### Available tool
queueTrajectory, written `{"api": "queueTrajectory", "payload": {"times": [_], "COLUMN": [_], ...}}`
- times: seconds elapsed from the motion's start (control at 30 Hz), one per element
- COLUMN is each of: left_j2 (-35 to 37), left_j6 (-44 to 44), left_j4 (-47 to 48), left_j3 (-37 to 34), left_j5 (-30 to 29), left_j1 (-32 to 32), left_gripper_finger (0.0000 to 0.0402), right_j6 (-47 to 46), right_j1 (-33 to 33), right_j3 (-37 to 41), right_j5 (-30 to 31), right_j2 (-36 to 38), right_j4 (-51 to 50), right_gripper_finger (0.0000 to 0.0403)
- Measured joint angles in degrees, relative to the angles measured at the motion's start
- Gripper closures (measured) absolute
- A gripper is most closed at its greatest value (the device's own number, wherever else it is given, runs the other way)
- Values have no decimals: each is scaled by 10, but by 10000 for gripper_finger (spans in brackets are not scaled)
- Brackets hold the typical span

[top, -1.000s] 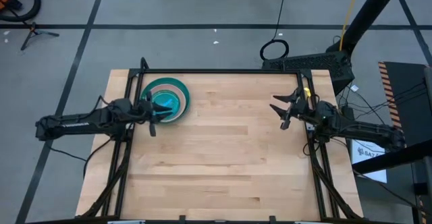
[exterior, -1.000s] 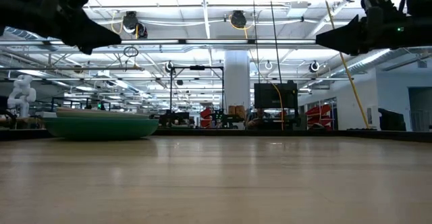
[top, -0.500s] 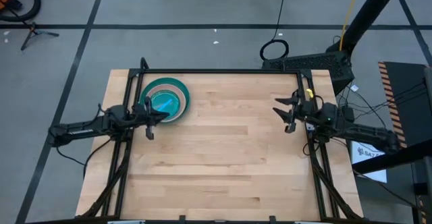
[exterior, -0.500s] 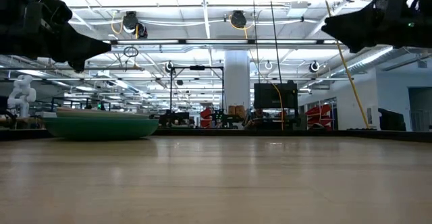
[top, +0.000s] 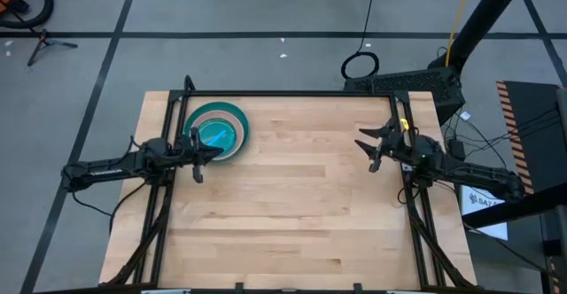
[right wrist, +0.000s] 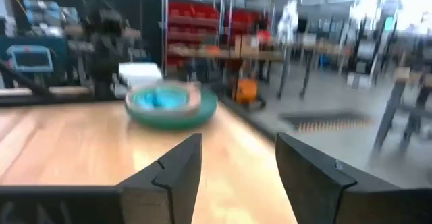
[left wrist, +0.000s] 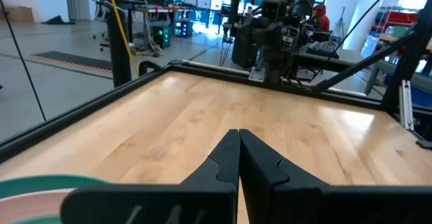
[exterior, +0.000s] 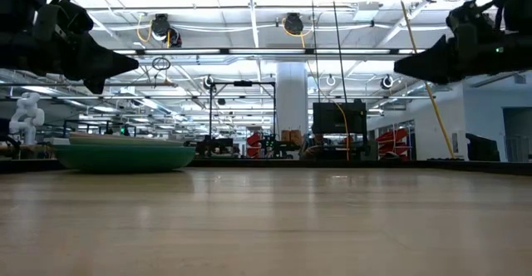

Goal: Stack plastic plates
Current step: Return to Home Position

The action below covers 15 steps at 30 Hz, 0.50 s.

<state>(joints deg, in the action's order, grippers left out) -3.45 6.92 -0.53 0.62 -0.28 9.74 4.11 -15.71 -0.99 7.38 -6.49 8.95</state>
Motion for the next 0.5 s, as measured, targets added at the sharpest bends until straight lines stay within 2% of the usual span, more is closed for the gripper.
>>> {"api": "queueTrajectory", "payload": {"times": [0.23,0.5], "left_j2": [0,0], "left_j6": [6,8], "left_j4": [1,2], "left_j3": [0,0], "left_j5": [-1,-2], "left_j1": [0,0], "left_gripper_finger": [396,396], "right_j6": [-120,-120], "right_j1": [0,0], "right_j3": [0,1], "right_j5": [0,0], "right_j2": [0,0], "right_j4": [-47,-45], "right_gripper_finger": [220,220]}}
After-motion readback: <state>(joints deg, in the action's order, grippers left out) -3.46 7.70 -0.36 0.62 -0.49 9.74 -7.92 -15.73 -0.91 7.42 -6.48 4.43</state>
